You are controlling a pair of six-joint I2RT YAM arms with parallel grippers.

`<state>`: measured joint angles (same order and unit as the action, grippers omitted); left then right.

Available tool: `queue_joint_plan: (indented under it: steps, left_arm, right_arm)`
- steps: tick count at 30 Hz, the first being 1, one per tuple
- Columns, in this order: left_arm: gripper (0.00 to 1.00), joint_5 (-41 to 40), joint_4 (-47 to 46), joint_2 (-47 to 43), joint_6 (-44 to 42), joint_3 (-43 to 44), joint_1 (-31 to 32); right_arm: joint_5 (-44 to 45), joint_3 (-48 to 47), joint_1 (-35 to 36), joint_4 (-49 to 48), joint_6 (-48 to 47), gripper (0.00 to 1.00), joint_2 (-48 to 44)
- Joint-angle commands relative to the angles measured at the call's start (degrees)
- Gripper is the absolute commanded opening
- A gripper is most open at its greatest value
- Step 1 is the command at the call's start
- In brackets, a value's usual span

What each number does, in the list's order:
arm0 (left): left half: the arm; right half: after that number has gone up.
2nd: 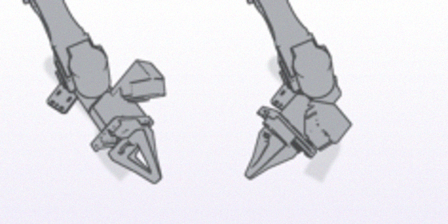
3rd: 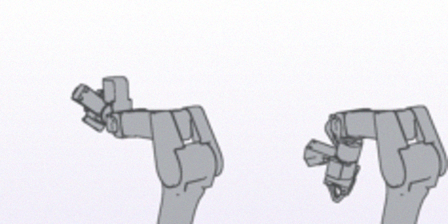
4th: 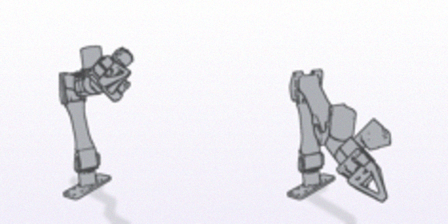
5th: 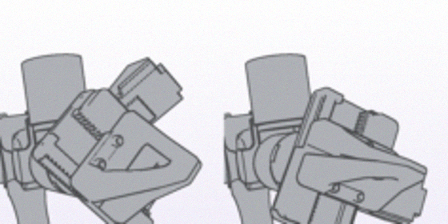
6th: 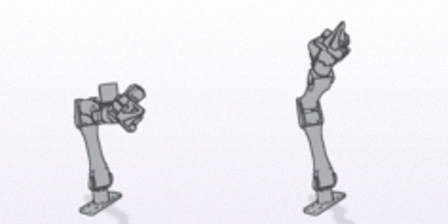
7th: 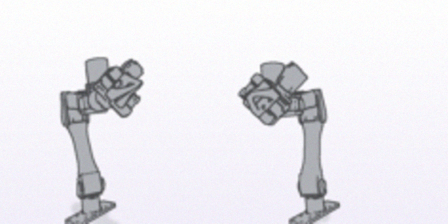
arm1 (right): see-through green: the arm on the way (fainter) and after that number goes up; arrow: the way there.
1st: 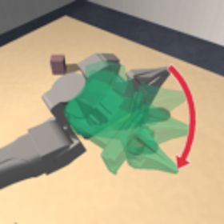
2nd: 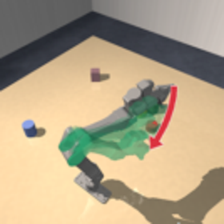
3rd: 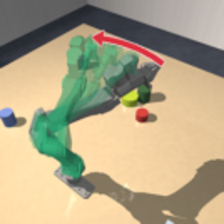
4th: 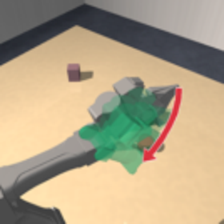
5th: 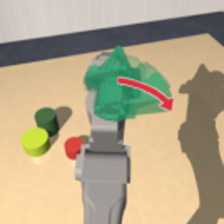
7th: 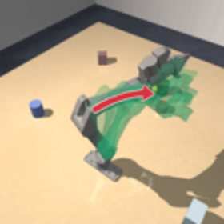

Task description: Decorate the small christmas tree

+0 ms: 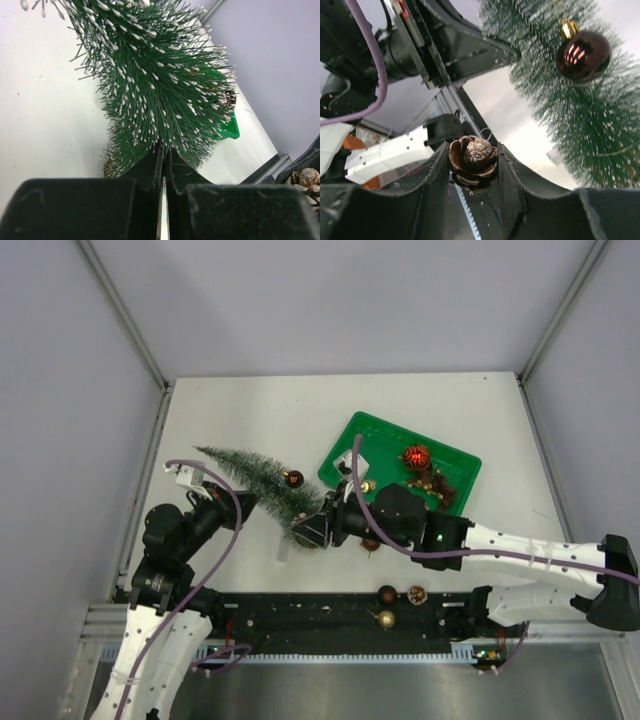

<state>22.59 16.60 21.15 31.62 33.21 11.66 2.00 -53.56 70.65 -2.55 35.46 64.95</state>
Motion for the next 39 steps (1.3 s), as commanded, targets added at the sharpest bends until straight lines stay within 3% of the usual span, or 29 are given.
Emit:
queue_joint_plan:
  steps: [1, 10, 22, 39]
  left_arm:
    - [0.00, 0.08, -0.25, -2.69, 1.17, -0.16, -0.32]
    - [0.00, 1.32, -0.60, -3.22, 0.64, -0.25, -0.24]
    - [0.00, 2.55, -0.34, -4.36, 0.29, -0.16, -0.24]
    - [0.00, 3.69, -0.43, -5.15, -0.06, -0.08, -0.32]
  right_arm:
    - [4.67, -1.81, 1.24, -10.63, -2.76, 0.22, 2.19]
    - [9.33, -2.08, 1.24, -16.26, -6.37, 0.19, 7.82]
    - [19.35, 1.96, 3.17, -16.61, -9.62, 0.16, 9.32]
    - [21.12, 6.36, 3.61, -17.93, -6.72, 0.14, 9.93]
